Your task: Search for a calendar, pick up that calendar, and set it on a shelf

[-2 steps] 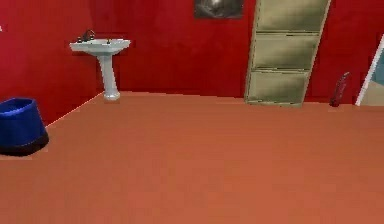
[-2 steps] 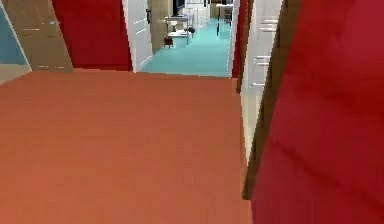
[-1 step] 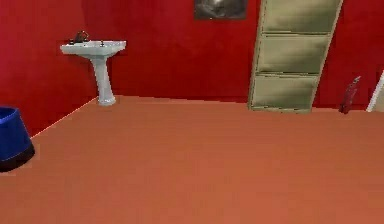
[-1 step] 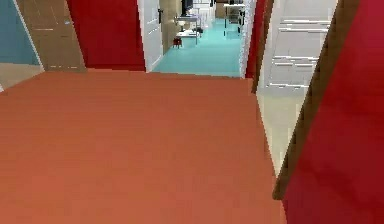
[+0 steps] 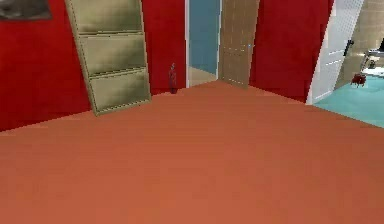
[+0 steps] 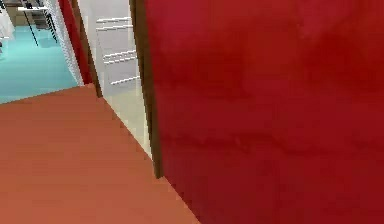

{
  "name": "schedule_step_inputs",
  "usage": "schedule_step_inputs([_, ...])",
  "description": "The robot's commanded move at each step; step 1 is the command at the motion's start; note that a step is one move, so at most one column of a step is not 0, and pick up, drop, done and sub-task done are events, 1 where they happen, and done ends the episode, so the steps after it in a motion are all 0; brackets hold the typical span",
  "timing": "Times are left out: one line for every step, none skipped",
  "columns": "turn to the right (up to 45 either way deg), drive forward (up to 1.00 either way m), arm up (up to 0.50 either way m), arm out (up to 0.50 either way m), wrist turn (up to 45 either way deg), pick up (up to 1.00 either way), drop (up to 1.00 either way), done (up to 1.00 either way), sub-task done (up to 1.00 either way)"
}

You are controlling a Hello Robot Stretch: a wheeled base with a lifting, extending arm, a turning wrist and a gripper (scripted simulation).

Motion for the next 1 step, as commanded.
schedule_step_inputs([6.0,0.00,0.00,0.00,0.0,0.00,0.00,0.00,0.00])
